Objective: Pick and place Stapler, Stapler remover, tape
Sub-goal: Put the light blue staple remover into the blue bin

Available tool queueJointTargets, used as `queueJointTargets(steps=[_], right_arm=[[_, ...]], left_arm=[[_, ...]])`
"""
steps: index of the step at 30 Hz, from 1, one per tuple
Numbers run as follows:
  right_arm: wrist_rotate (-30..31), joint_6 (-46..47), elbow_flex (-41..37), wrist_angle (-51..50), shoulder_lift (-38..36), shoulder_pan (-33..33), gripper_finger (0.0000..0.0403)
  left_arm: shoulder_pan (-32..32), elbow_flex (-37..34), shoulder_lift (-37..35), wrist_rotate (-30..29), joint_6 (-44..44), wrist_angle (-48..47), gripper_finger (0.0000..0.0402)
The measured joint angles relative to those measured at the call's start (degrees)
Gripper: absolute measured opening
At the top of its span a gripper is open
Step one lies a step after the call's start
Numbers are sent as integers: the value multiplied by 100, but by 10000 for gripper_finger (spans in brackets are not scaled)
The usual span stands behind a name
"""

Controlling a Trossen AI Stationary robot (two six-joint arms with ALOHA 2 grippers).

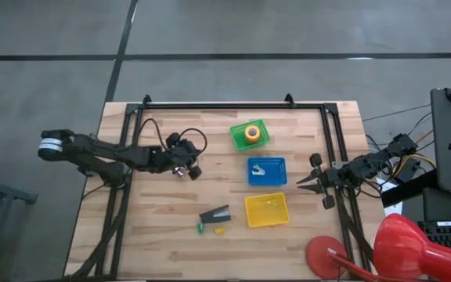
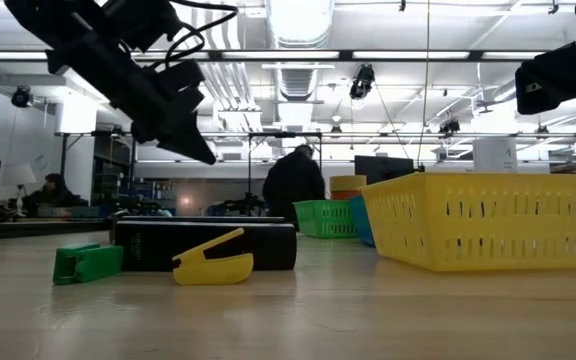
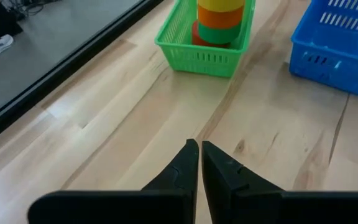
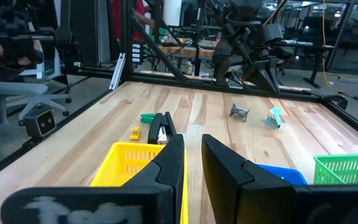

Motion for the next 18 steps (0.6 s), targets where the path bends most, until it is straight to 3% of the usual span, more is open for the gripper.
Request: queueJointTargets(steps=[11, 18], right_arm=[[0, 0, 2, 0, 0, 0, 52], [0, 11, 1, 0, 0, 0, 52]], left_arm=[[52, 0, -1, 95, 238, -213, 22], [79, -2, -1, 1, 368, -524, 46]])
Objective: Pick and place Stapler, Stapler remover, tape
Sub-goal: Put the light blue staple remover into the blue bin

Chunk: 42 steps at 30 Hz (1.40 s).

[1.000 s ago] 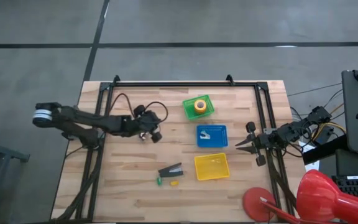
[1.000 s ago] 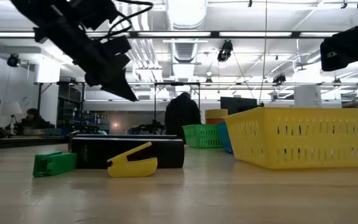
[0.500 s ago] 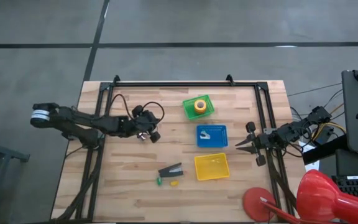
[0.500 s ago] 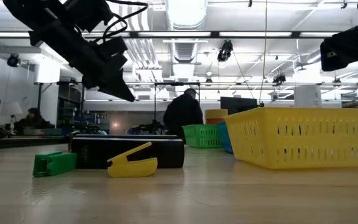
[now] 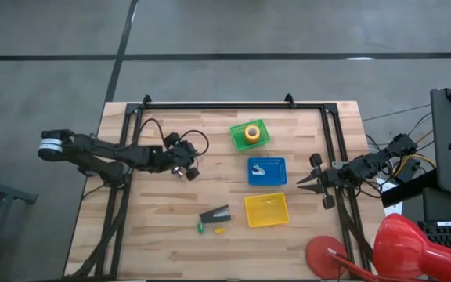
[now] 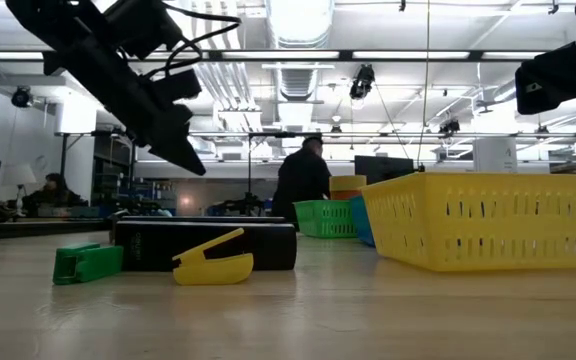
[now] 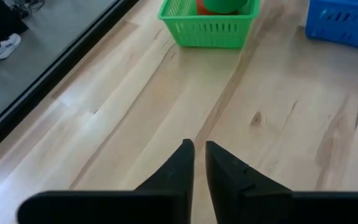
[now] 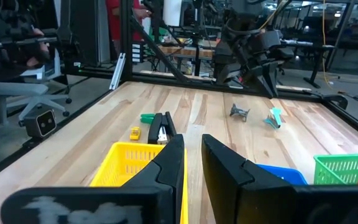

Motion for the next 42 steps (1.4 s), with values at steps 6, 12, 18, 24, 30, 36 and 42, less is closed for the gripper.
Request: queueJointTargets(steps=[6, 12, 18, 24, 30, 36, 42], right_arm=[[0, -8, 0, 0, 0, 0, 52], [0, -11, -1, 0, 0, 2, 52], [-1, -3, -1, 0, 0, 2, 52], [0, -1, -1, 0, 0, 2, 52], [0, -11, -1, 0, 2, 2, 52], [-1, -10, 0, 0, 2, 2, 52], [0, -11, -1, 0, 2, 2, 52]], left_arm=[[-1, 0, 0, 6, 587, -189, 96], [-9, -70, -2, -122, 1237, -859, 116], [-11, -149, -2, -127, 1540, -1266, 104], [-9, -166, 36, -130, 1965, -1493, 97], [-13, -190, 205, -131, 2557, -1484, 109], [-15, -250, 426, -596, 2949, -1305, 127], [-13, -249, 519, -848, 3115, -1296, 125]])
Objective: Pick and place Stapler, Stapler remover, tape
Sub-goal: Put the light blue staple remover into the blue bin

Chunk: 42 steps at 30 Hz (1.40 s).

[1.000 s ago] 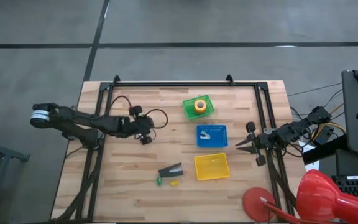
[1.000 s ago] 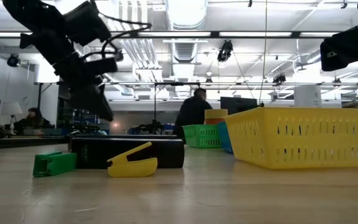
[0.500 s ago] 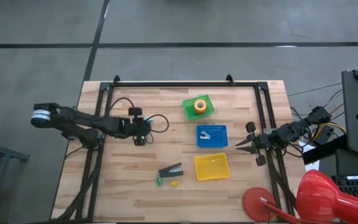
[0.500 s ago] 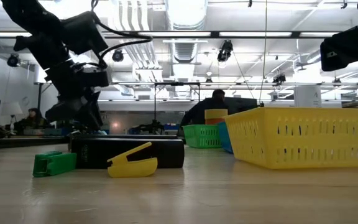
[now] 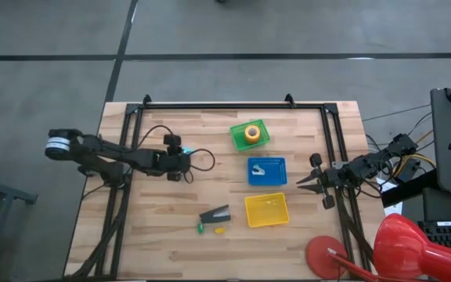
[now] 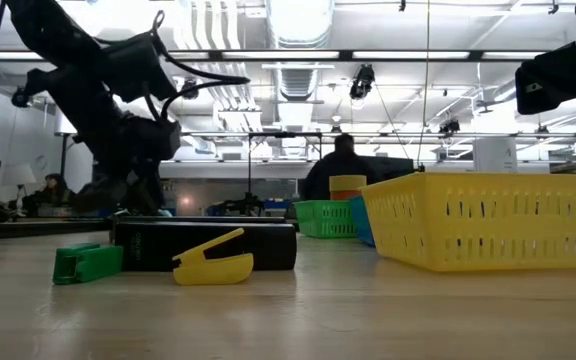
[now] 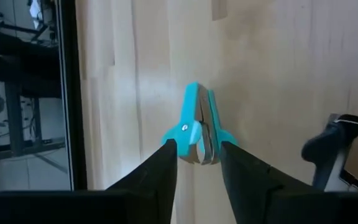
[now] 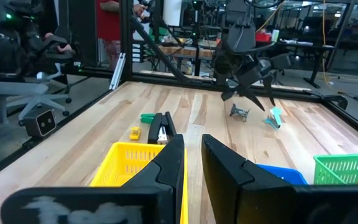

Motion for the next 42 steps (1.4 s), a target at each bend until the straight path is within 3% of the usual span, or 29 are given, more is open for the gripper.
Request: queueJointTargets(steps=[9, 15, 26, 35, 42], right_arm=[[0, 0, 0, 0, 0, 0, 52], [0, 10, 0, 0, 0, 0, 52], [-1, 3, 0, 0, 0, 0, 52], [-1, 8, 1, 0, 0, 0, 52], [0, 0, 0, 0, 0, -1, 52]], left_arm=[[0, -8, 514, 27, 303, 582, 122], [1, 2, 798, -571, 410, 584, 109], [0, 11, 797, -629, 431, 593, 71], [0, 9, 797, -739, 434, 593, 9], [-13, 78, 794, -844, 403, 573, 5]])
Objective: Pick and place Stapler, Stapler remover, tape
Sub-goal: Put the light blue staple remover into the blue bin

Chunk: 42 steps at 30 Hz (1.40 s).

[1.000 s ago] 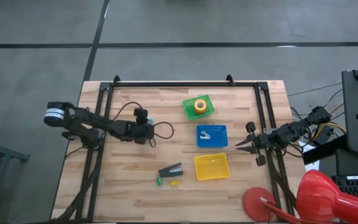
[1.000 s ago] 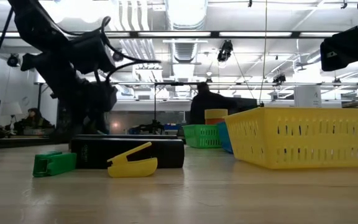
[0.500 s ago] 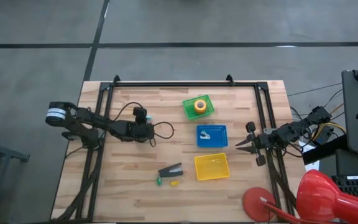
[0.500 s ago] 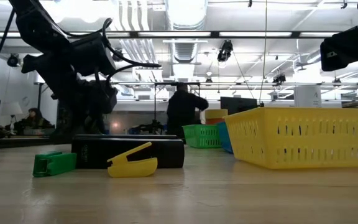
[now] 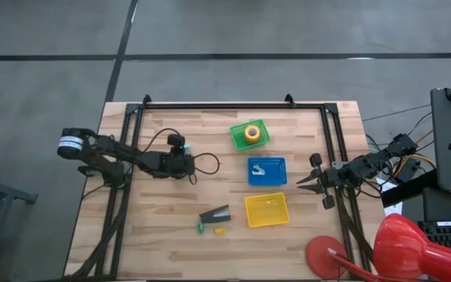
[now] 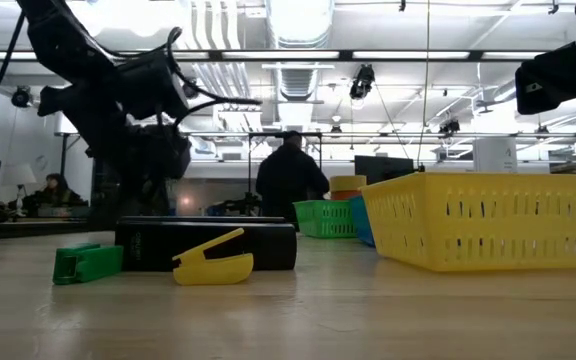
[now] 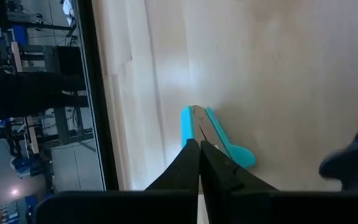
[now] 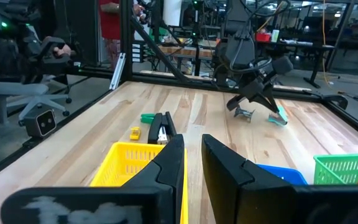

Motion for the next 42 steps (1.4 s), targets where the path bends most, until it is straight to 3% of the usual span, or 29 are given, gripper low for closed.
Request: queueJointTargets(steps=[6, 13, 29, 42], right_arm=[[0, 10, 2, 0, -2, 1, 52], [0, 0, 0, 0, -2, 1, 52], [0, 9, 0, 0, -2, 1, 52], [0, 2, 0, 0, -2, 1, 52]], left_arm=[[-4, 404, -10, 166, -65, 18, 4], [-17, 946, -14, 1152, -675, 264, 3], [-142, 1216, 1, 2779, -1502, 2772, 2], [-144, 1207, 118, 3219, -1934, 3892, 2]])
